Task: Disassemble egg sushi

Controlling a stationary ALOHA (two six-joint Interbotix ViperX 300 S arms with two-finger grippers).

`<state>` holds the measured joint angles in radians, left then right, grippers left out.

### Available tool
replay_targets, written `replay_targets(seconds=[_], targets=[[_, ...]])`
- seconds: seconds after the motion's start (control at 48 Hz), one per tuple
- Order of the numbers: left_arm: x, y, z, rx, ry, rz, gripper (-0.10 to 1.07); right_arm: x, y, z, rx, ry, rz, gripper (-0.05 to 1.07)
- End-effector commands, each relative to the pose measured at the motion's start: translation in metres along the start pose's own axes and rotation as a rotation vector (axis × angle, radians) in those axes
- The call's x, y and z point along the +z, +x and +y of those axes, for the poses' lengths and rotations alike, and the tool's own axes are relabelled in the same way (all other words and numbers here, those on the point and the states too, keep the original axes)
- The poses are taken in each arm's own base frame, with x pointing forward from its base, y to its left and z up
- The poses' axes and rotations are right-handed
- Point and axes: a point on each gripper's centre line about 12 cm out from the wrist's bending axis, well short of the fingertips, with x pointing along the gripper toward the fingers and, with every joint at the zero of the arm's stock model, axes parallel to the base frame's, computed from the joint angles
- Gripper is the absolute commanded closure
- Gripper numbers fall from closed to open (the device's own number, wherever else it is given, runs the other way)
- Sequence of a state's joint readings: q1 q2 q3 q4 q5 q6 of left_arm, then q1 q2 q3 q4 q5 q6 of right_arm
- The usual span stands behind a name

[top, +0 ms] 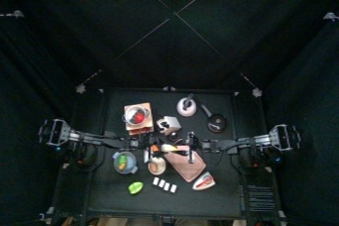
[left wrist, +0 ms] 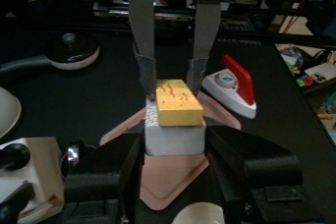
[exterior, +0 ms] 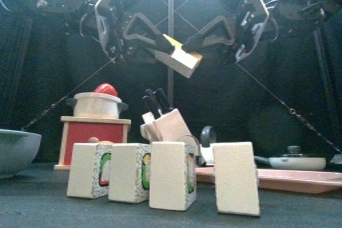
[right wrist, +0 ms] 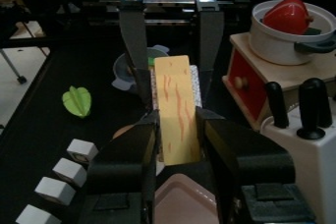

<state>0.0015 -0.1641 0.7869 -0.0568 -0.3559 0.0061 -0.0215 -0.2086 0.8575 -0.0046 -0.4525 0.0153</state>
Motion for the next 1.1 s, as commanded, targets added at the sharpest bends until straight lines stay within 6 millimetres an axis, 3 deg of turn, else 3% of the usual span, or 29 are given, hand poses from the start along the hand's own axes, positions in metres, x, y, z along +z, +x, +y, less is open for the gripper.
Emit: replay_targets(seconds=[0.0, 1.083], targets=[[0.012, -0.001, 0.001, 0.004, -0.005, -0.04, 0.43, 0.007, 0.0, 0.001, 0.003, 0.002, -0.026, 0.46], [0.007, -0.03, 0.007, 0.017, -0.006, -0.065, 0.43, 0.002, -0.008, 0.003, 0.009, -0.004, -0.011, 0.46]])
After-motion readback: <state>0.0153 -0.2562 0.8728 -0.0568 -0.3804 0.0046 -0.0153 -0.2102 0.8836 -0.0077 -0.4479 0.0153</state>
